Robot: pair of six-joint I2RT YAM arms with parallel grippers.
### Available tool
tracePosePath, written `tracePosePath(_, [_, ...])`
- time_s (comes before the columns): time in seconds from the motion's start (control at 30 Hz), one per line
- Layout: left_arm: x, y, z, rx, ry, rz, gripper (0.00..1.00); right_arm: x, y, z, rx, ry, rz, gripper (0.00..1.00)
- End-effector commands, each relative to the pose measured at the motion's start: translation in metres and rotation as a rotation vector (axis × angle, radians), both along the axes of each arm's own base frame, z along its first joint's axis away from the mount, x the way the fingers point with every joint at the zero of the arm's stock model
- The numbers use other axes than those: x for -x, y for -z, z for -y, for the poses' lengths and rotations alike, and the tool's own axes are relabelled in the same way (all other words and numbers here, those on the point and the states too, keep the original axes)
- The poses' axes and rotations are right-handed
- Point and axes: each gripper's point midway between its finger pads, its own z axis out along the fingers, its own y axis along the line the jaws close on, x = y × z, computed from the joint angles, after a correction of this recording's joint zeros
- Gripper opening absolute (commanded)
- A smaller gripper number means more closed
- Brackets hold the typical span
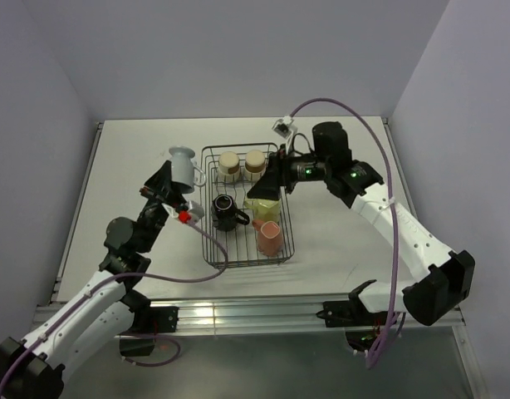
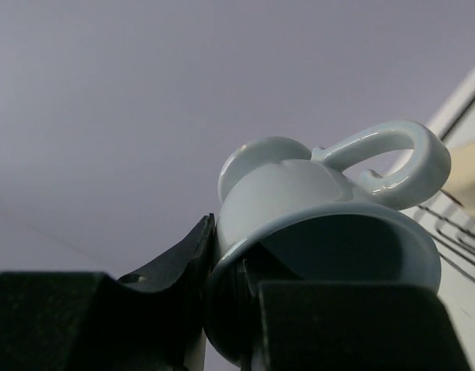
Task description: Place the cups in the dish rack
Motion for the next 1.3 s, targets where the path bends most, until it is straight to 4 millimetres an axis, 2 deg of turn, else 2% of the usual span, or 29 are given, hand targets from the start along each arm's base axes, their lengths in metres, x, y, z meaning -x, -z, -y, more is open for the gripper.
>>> tracePosePath(0.0, [0.062,-0.098,0.001,0.046,0.111,0.427,0.00,0.044,0.002,-0.026,-0.036,-0.171,-0.066,0.86])
tracePosePath(0.03, [0.080,-0.101,0.010,-0.010,0.172,0.492,0.00,0.047,0.001,-0.030,-0.041,-0.192,-0.062,0.86])
tracePosePath(0.07, [0.086,-0.093,0.017,-0.047,0.207,0.508,0.00,0.049,0.000,-0.034,-0.045,-0.208,-0.070,0.86])
tracePosePath(0.13, [0.106,-0.095,0.023,-0.099,0.259,0.580,0.00,0.053,-0.003,-0.041,-0.045,-0.233,-0.068,0.86])
tracePosePath(0.23, [0.123,-0.076,0.046,-0.222,0.379,0.601,0.00,0.051,-0.009,-0.047,-0.050,-0.247,-0.060,0.86])
tracePosePath(0.37, [0.135,-0.066,0.058,-0.295,0.452,0.627,0.00,0.059,-0.014,-0.054,-0.066,-0.275,-0.063,0.85])
tracePosePath(0.43, [0.135,-0.060,0.063,-0.324,0.468,0.625,0.00,0.064,-0.015,-0.056,-0.079,-0.283,-0.080,0.85])
tracePosePath(0.57, [0.135,-0.055,0.069,-0.347,0.485,0.635,0.00,0.089,-0.009,-0.062,-0.087,-0.335,-0.104,0.83])
tracePosePath(0.67, [0.136,-0.053,0.072,-0.357,0.491,0.641,0.00,0.096,-0.012,-0.066,-0.097,-0.361,-0.103,0.81])
tracePosePath(1.03, [0.142,-0.061,0.076,-0.344,0.508,0.660,0.00,0.094,-0.003,-0.080,-0.082,-0.384,-0.108,0.77])
tracePosePath(1.27, [0.145,-0.064,0.080,-0.332,0.522,0.673,0.00,0.092,-0.005,-0.085,-0.078,-0.392,-0.077,0.73])
